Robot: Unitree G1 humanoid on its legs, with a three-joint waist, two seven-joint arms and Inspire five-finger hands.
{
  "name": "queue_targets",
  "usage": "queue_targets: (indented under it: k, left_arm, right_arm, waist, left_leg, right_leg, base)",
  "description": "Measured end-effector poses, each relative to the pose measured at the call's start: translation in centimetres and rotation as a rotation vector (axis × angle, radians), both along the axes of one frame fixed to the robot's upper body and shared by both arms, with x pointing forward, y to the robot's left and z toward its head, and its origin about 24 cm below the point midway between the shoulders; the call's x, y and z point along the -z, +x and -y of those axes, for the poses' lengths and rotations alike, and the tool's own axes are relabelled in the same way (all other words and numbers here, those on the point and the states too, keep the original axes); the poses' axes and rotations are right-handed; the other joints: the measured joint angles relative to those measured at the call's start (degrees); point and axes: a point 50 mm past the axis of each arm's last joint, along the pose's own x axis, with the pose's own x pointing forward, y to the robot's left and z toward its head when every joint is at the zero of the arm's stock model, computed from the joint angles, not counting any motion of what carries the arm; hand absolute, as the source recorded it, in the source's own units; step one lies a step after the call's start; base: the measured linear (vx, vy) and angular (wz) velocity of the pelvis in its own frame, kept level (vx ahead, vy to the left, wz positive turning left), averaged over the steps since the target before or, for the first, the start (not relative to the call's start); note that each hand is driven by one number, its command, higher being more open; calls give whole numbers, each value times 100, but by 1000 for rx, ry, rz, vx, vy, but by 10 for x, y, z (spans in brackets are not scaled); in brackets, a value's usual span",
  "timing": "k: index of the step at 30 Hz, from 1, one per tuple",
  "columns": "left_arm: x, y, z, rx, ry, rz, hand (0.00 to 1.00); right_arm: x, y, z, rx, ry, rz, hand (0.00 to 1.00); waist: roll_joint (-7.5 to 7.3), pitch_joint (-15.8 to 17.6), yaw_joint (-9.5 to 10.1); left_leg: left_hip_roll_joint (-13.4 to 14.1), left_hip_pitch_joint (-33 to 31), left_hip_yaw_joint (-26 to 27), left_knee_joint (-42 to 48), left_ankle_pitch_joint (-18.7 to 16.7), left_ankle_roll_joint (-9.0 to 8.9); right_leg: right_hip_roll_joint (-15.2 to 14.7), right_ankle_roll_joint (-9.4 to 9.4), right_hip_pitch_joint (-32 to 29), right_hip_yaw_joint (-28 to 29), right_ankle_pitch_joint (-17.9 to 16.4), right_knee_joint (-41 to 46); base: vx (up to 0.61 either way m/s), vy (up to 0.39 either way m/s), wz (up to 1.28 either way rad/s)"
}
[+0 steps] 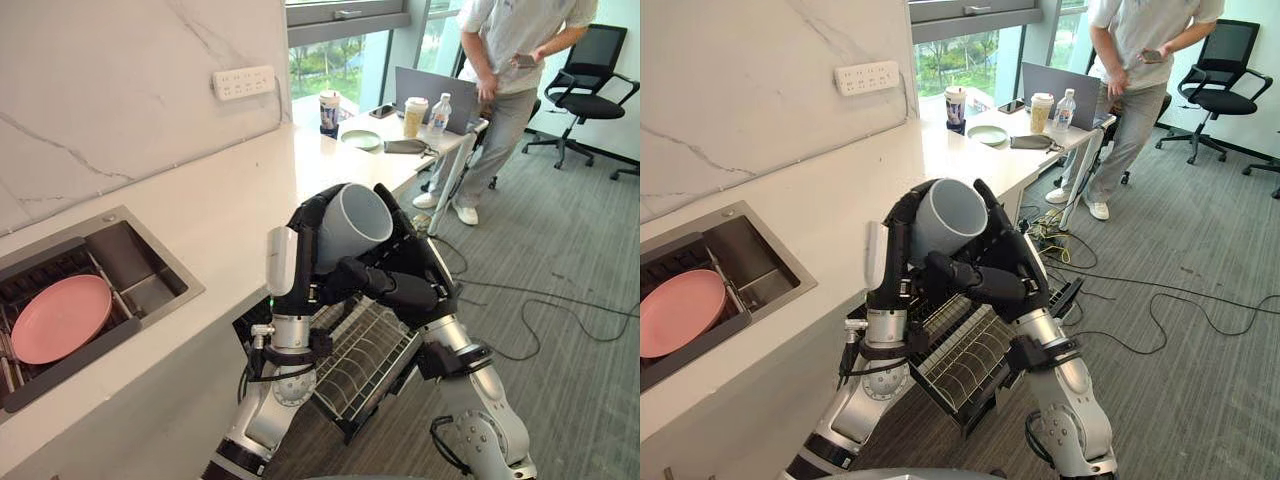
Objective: Walk over to the sink, pick up the cup, carry it to the dishwasher, place the cup inside the dishwasher, then close the dishwasher door
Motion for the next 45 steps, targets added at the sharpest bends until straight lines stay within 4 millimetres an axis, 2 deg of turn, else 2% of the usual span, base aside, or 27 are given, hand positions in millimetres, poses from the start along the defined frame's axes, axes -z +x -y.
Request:
queue_targets:
  k: [8,9,20,32,33,45]
  left_arm:
    - [2,-1,3,34,24,-11,0]
    - [2,-1,3,36,26,-12,0]
    - [11,-4,5,58,77,-21,0]
    - [14,-3,2,41,80,-36,0]
    - [15,-3,2,42,76,-42,100]
    - [24,-5,-2,39,44,-128,100]
  right_arm:
    - [0,1,2,15,-6,-4,100]
    - [0,1,2,15,-8,-5,0]
    - [6,5,15,72,-90,-31,0]
    - [6,6,13,88,-126,-32,0]
    - [5,6,12,92,-131,-32,0]
    - [3,9,11,140,-117,-36,0]
  waist:
    - [-7,-4,15]
    - [-7,-4,15]
    - [-81,-51,9]
    - [-114,-29,2]
    - [-116,-28,2]
    - [-132,5,-30]
  left_leg:
    - [-4,5,-1,-25,1,1]
    - [-5,6,-1,-28,1,1]
    - [-16,22,-3,-75,5,7]
    - [-20,31,-7,-92,5,7]
    - [-20,38,-7,-96,5,7]
    - [-27,95,-4,-146,4,6]
  right_leg:
    - [-1,6,1,-1,8,1]
    - [-1,7,1,-1,8,2]
    - [-3,16,4,-6,14,12]
    - [-3,17,5,-7,18,16]
    - [-3,17,10,-7,19,17]
    - [0,18,43,-11,20,19]
  base:
    - [0,0,0]
    - [0,0,0]
    - [0,0,0]
    - [0,0,0]
    - [0,0,0]
    - [0,0,0]
